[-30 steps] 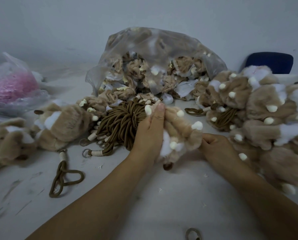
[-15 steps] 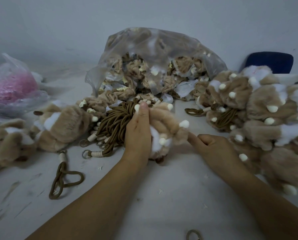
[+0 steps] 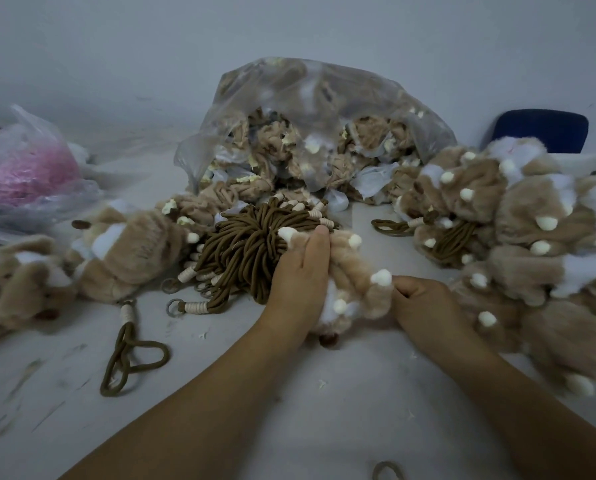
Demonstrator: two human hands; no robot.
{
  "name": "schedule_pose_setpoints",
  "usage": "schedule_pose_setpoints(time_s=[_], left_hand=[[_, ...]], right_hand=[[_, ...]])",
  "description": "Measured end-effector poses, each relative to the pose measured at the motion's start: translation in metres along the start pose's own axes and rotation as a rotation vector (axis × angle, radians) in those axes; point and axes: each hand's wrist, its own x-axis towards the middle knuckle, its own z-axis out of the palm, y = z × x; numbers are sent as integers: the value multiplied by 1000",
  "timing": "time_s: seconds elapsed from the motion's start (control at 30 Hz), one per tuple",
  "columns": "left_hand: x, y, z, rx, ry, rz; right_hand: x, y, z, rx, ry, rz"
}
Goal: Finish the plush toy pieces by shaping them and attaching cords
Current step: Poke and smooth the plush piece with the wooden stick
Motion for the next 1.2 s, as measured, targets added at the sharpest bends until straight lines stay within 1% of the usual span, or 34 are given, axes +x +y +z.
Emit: schedule_pose_setpoints(time_s=[0.17,0.3,0.4,0.5,0.57,0.67,0.77,0.83,0.9,0.93,1.0,1.03,1.07,1.1,1.2], left_hand=[[3,1,-6,-149,23,59],[6,4,-11,-170,28,41],[3,8,-8,-151,-51,-24],[-2,8,-2,-116,-166,-34],[-2,7,0,-123,-172,-29],[-1,3,2,-144,-140,13],[-1,-2,2,-171,-160,11],[1,-6,1,-121,-138,-36],[4,-6,-1,-89,-53,-78],[6,-5,-4,-112,37,-84],[13,-1,-12,-182,254,-40],[15,1,-15,-217,318,-6],[16,3,-17,-248,335,13],[15,3,-17,-267,314,14],[9,0,-10,-231,140,-21]], right_hand=[[0,-2,-7,-55,46,-34],[0,-2,-16,-100,40,-65],[-1,-5,-19,-78,26,-114],[0,-2,-18,-41,-39,-106],[2,1,-16,-41,-49,-88],[2,4,-8,-59,0,-36],[6,6,-6,-82,136,14],[7,7,-7,-77,178,34],[6,8,-8,-81,174,32],[6,7,-8,-108,164,36],[5,6,-10,-191,168,63],[6,6,-11,-220,185,74],[5,5,-13,-239,205,78],[5,5,-13,-253,224,72],[6,7,-8,-258,254,3]])
